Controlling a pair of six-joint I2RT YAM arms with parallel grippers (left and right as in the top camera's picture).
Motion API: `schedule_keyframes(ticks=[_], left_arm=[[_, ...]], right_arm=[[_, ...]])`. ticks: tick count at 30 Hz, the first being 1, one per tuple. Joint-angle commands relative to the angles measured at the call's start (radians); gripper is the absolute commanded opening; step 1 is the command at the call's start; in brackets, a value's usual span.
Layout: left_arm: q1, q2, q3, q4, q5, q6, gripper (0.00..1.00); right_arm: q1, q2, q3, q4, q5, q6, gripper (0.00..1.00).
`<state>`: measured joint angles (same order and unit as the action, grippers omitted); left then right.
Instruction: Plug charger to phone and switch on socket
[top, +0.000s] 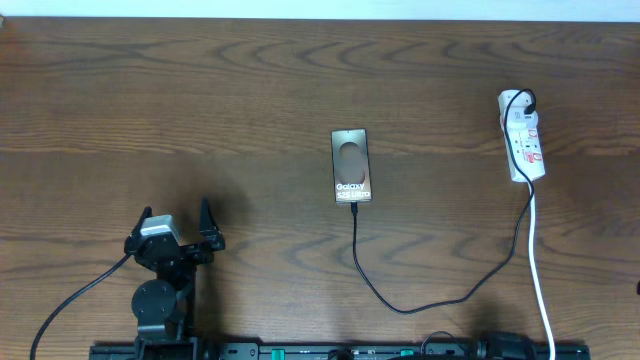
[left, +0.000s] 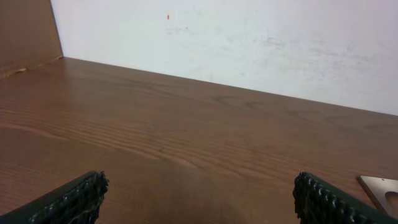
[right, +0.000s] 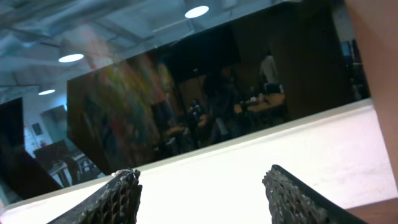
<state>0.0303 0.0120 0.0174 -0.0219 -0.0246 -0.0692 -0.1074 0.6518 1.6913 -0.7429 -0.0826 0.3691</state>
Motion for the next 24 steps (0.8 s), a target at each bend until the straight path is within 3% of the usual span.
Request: schedule_keyframes(ticks=[1,9,15,19,21,24], left_arm=[[0.004,-0.008,-0.013,-0.048,-0.009,0.024,0.97],[0.004,-0.008,-0.013,-0.048,-0.009,0.024,0.97],[0.004,-0.008,-0.013,-0.048,-0.009,0.024,0.97],[0.004,-0.008,-0.013,-0.048,-0.009,0.024,0.97],[0.004,-0.008,-0.013,-0.048,-0.009,0.024,0.97],[0.004,-0.008,-0.013,-0.048,-0.009,0.024,0.97]], right_arm=[[-0.005,0.0,-0.002,-0.02,-0.036,-0.059,0.65],[-0.008,-0.15,-0.006,-0.152,-0.036,-0.098,0.68],[0.132,-0.351,-0.003,-0.234,-0.036,-0.239,0.73],[0.208,-0.49,-0.002,-0.188,-0.028,-0.478,0.86],[0.206,-0.529,0.008,-0.163,-0.025,-0.525,0.99],[0.206,-0.554,0.042,-0.135,-0.025,-0.588,0.99]])
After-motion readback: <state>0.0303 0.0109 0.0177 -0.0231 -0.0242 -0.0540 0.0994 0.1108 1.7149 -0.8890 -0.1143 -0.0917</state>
